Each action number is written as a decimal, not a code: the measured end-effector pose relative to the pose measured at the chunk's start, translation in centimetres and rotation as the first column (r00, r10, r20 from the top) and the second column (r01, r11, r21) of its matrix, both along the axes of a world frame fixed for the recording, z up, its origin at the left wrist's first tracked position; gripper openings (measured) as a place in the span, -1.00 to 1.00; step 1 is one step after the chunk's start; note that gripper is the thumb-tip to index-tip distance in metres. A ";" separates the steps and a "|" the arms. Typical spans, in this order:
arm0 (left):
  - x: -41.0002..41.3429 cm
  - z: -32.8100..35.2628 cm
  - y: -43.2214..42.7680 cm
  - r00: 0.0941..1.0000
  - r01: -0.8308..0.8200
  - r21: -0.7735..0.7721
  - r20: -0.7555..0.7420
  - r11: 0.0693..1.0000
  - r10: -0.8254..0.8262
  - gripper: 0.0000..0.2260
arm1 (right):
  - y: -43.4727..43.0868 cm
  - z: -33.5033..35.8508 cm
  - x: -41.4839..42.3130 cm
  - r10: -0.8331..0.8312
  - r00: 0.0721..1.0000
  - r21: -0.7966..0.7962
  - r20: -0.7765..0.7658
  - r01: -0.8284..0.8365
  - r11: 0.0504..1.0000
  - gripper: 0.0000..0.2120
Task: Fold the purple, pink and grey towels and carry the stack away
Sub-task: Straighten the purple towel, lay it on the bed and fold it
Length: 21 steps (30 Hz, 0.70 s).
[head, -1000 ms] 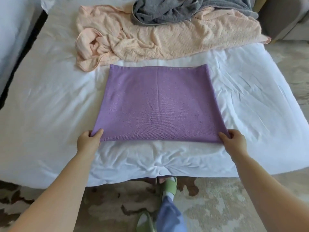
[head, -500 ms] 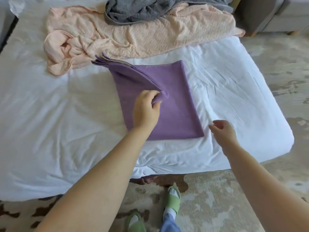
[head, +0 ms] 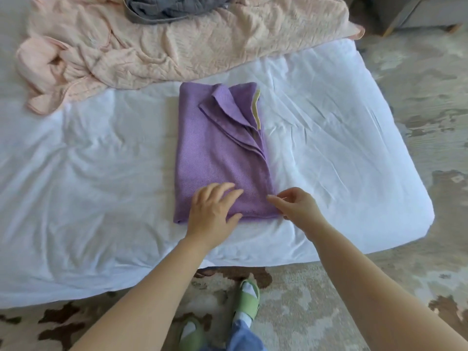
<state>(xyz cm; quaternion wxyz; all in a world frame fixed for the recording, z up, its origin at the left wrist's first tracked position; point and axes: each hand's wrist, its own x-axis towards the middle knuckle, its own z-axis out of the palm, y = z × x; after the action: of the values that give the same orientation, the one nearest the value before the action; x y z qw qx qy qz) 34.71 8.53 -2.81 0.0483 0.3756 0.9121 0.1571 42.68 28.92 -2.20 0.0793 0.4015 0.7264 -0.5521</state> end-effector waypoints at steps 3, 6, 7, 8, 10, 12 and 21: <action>-1.5 -0.5 -4.4 0.995 -0.093 -0.177 0.003 0.980 0.095 -0.40 | -0.2 -0.3 -0.4 0.153 0.986 0.104 0.068 -0.160 0.982 -0.64; -1.6 -1.6 -7.7 0.992 -0.024 -0.378 0.108 0.926 0.070 -0.32 | -0.2 -0.6 -0.5 0.218 0.967 0.143 0.134 -0.237 0.961 -0.66; -1.5 -1.9 -8.2 0.991 -0.012 -0.385 0.122 0.923 0.064 -0.33 | -0.4 -0.5 -0.7 0.236 0.958 0.159 0.162 -0.261 0.952 -0.66; -1.6 -1.9 -8.4 0.989 -0.020 -0.361 0.128 0.932 0.071 -0.34 | -0.6 -0.3 -0.9 0.251 0.951 0.203 0.182 -0.286 0.937 -0.66; -2.0 -1.1 -7.7 0.985 -0.104 -0.229 0.113 0.968 0.132 -0.38 | -1.1 0.2 -1.9 0.259 0.952 0.369 0.162 -0.301 0.879 -0.59; -3.4 -0.4 -6.1 0.975 -0.203 -0.098 0.069 0.974 0.210 -0.47 | -1.8 0.6 -3.5 0.289 0.956 0.556 0.046 -0.264 0.788 -0.52; -10.7 -2.6 -1.6 0.982 -0.189 -0.192 -0.036 0.963 0.185 -0.57 | -1.6 -3.8 -11.1 0.465 0.796 0.745 0.386 -0.567 0.352 -0.41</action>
<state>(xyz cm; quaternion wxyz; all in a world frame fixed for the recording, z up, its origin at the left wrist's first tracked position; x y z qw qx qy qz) 23.99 6.97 -5.46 0.0616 0.2828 0.9548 0.0675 31.57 27.28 -6.05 0.0871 0.1680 0.9800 -0.0620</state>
